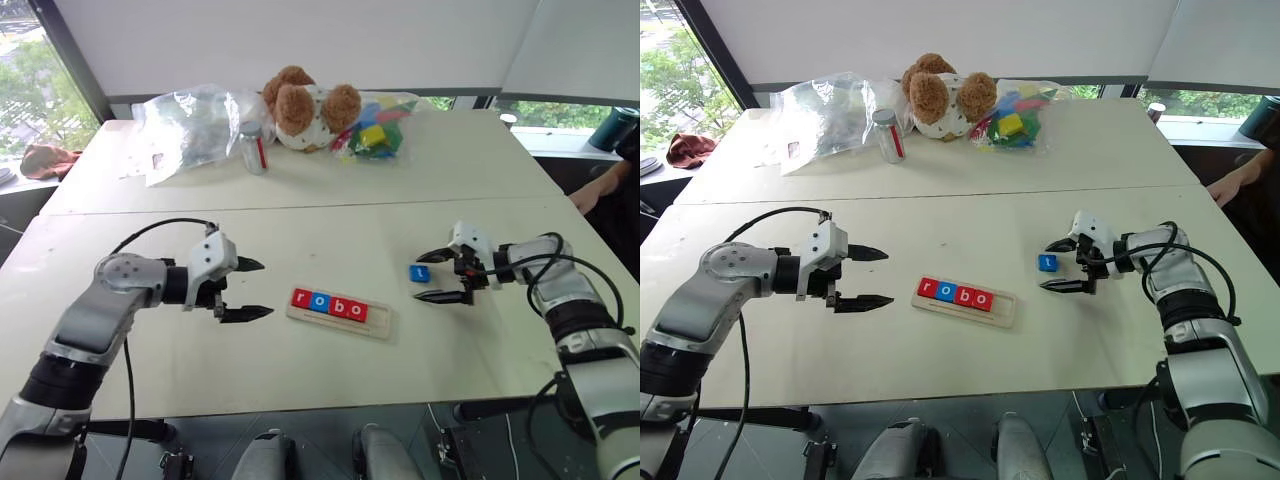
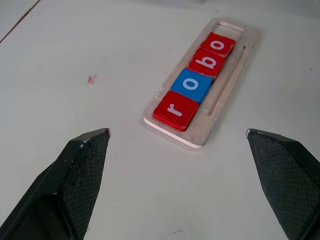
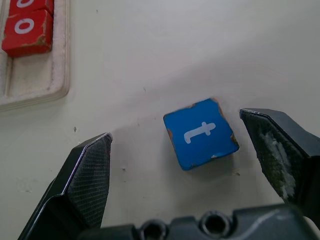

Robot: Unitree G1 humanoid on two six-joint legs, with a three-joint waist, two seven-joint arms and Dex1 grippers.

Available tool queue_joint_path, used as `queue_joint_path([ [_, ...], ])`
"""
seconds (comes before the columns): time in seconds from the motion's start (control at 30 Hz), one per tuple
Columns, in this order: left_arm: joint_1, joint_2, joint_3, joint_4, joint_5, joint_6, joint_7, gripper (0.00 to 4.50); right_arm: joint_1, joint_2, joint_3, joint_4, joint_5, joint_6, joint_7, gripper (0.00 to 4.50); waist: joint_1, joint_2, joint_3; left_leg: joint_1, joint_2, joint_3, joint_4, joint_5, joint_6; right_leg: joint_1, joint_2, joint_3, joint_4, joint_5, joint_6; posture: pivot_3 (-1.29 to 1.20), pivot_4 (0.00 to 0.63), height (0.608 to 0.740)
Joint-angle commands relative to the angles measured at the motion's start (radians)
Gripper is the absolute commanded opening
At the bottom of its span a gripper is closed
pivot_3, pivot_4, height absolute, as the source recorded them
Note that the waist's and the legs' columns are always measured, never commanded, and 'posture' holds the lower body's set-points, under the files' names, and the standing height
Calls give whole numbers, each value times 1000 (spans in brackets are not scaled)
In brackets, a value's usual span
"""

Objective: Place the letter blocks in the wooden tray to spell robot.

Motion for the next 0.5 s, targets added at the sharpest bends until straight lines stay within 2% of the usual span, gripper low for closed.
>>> queue_joint_path([
  [0.03, 4, 12, 33, -44, -16, 9, 11, 4500, -61, 14, -7, 83, -23, -45, -3, 3942, -2, 0, 0, 0, 0, 0, 0, 0, 0, 0, 0, 0, 0, 0, 0, 0, 150, 740],
  [0.07, 3, 12, 33, -44, -16, 10, 12, 4500, -73, 21, -9, 106, -27, -46, -3, 3646, -2, 0, 0, 0, 0, 0, 0, 0, 0, 0, 0, 0, 0, 0, 0, 0, 150, 740],
  [0.2, -5, 14, 29, -33, -6, 4, 14, 4500, -90, 31, -15, 131, -28, -51, 29, 1469, -1, 0, 0, 0, 0, 0, 0, 3, -5, 0, 0, 0, 0, 0, 0, 0, 150, 740],
  [0.23, -7, 15, 29, -29, -6, 2, 13, 4500, -89, 30, -21, 121, -23, -46, 33, 1108, -1, 0, 0, 0, 0, 0, 0, 3, -5, 0, 0, 0, 0, 0, 0, 0, 150, 740],
  [0.3, -7, 19, 31, -25, -7, 0, 10, 4500, -80, 22, -34, 69, -5, -18, 47, 1122, -1, 0, 0, 0, 0, 0, 0, 3, -5, 0, 0, 0, 0, 0, 0, 0, 150, 740],
  [0.37, -2, 24, 36, -24, -9, -2, 6, 4500, -35, 6, -48, -93, 32, 72, 66, 1122, -1, 0, 0, 0, 0, 0, 0, 3, -5, 0, 0, 0, 0, 0, 0, 0, 150, 740],
  [0.5, -2, 22, 27, -23, -11, 0, -1, 4500, 202, -34, -57, -704, 113, 408, 8, 1122, 6, 1, 0, -2, 0, -2, -1, 1, -3, -3, 0, 0, 1, 0, 0, 0, 150, 740],
])
